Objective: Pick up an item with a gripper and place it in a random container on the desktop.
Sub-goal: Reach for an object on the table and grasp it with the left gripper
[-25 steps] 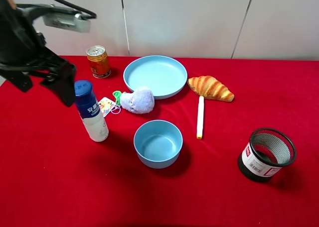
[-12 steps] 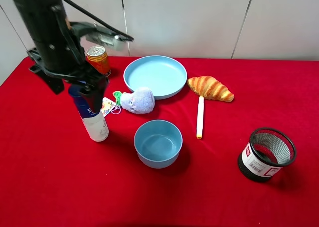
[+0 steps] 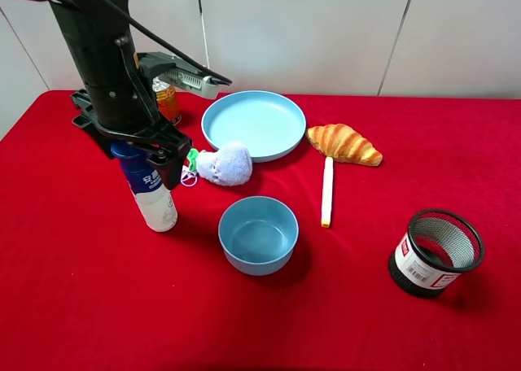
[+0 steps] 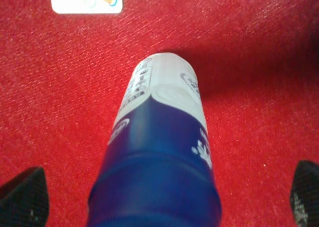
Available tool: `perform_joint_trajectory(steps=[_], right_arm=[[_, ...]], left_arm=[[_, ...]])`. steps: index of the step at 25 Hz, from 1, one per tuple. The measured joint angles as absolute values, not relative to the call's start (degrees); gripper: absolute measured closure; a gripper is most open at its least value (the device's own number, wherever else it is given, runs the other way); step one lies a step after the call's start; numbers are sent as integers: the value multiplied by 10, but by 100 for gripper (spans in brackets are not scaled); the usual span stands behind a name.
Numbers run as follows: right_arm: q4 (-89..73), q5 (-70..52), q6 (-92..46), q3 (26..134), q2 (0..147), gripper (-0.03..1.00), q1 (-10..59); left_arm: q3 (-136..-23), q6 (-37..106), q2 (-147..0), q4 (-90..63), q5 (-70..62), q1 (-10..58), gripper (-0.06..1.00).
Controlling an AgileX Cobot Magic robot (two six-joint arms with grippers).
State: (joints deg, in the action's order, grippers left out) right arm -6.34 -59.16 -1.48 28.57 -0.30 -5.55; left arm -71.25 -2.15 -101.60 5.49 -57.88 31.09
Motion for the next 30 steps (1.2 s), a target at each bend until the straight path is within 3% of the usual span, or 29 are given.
perform_joint_trajectory(steps=[12,16,20,30], right_arm=[[-63,-592,-14,286,-3,28,-56],[-63,-592,-14,286,-3,28,-56],[-63,-592,-14,286,-3,28,-56],[-63,-592,-14,286,-3,28,-56]], left_arm=[[-712,-22,-1053,57,-577,311,0],[-712,-22,-1053,56,-577,311,15],[-712,-22,-1053,50,-577,311,41],[-713,-22,-1053,49,-577,311,44]])
